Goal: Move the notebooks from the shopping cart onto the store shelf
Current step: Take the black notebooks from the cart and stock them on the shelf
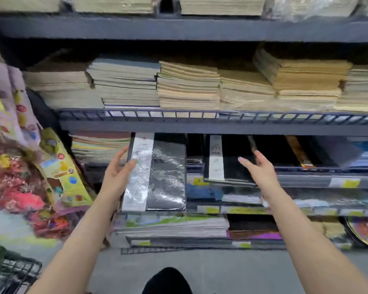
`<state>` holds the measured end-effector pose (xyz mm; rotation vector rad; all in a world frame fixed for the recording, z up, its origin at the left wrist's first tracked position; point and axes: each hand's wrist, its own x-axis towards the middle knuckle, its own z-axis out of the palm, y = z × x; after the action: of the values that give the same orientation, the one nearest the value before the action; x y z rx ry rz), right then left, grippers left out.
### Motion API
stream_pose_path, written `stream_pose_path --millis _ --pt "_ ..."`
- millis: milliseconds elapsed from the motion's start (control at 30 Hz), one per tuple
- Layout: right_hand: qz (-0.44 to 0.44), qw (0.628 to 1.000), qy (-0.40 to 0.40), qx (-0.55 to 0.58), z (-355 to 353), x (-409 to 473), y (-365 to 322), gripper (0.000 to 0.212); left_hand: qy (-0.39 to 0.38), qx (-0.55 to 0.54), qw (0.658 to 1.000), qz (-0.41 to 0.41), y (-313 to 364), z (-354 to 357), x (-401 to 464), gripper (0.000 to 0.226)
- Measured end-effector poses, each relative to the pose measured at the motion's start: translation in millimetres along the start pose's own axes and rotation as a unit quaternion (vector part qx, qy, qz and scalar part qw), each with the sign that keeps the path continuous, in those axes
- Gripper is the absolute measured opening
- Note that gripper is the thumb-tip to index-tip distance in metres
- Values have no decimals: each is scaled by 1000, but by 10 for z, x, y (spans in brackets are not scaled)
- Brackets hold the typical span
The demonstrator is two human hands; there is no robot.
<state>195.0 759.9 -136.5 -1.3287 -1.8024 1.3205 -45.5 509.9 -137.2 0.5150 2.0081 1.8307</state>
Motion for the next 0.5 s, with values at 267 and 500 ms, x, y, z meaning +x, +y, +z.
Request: stream_pose_path --millis 267,500 --pt "-347 860 97 -360 183 -76 457 67 27 -60 991 117 -307 282 299 41" --pt "-388 831 77 -392 464 219 420 29 36 -84 986 142 -408 369 346 43"
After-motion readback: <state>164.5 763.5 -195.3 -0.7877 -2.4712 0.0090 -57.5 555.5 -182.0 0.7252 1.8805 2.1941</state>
